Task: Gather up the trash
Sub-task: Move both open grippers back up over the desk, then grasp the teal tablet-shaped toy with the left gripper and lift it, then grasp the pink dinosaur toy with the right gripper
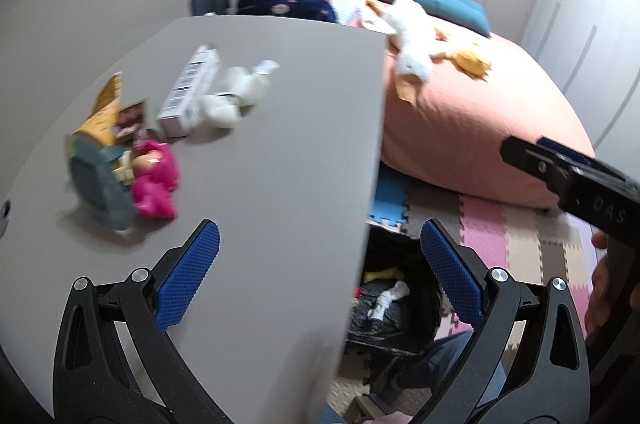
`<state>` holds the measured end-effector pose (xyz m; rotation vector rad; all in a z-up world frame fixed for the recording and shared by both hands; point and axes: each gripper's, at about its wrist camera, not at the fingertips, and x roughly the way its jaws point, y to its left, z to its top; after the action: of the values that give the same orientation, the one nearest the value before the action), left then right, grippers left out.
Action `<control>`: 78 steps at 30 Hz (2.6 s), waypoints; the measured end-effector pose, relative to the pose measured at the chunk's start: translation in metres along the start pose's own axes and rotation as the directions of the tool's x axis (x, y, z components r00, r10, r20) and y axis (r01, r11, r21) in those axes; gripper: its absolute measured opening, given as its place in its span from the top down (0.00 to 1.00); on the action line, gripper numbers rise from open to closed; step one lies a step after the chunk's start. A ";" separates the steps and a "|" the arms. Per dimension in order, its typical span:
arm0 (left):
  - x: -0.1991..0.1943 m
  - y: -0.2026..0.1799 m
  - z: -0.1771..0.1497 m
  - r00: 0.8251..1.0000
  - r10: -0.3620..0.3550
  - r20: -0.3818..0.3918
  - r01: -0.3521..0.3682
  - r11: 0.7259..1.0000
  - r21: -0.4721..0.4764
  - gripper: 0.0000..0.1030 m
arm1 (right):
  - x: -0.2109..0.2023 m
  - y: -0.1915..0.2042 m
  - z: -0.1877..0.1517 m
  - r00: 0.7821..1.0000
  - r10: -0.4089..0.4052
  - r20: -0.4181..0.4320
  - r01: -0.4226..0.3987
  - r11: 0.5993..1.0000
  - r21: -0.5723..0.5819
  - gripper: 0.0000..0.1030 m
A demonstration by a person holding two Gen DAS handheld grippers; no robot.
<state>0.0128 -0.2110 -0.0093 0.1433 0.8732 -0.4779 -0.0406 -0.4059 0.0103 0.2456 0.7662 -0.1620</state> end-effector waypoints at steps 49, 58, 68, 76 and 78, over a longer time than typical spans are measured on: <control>0.051 0.186 0.030 0.967 0.248 -0.060 -0.250 0.873 -0.418 0.15 | 0.090 0.119 0.032 0.979 0.180 -0.098 -0.193 0.970 -0.148 0.29; 0.033 0.215 0.010 0.980 0.195 -0.051 -0.195 0.854 -0.482 0.18 | 0.093 0.149 0.022 0.972 0.201 -0.122 -0.221 0.956 -0.191 0.29; 0.028 0.226 -0.002 0.977 0.204 -0.067 -0.211 0.856 -0.472 0.20 | 0.087 0.177 0.015 0.968 0.217 -0.125 -0.241 0.942 -0.234 0.29; 0.028 0.238 -0.004 0.976 0.215 -0.041 -0.209 0.857 -0.471 0.34 | 0.089 0.203 0.006 0.963 0.229 -0.145 -0.262 0.925 -0.274 0.29; 0.024 0.246 -0.007 0.976 0.215 -0.033 -0.203 0.847 -0.492 0.35 | 0.091 0.211 0.003 0.960 0.235 -0.153 -0.270 0.919 -0.288 0.29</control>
<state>0.1337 0.0006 -0.0499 -0.2376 0.9198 -0.0395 0.0754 -0.2090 -0.0177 0.0563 0.8552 0.2190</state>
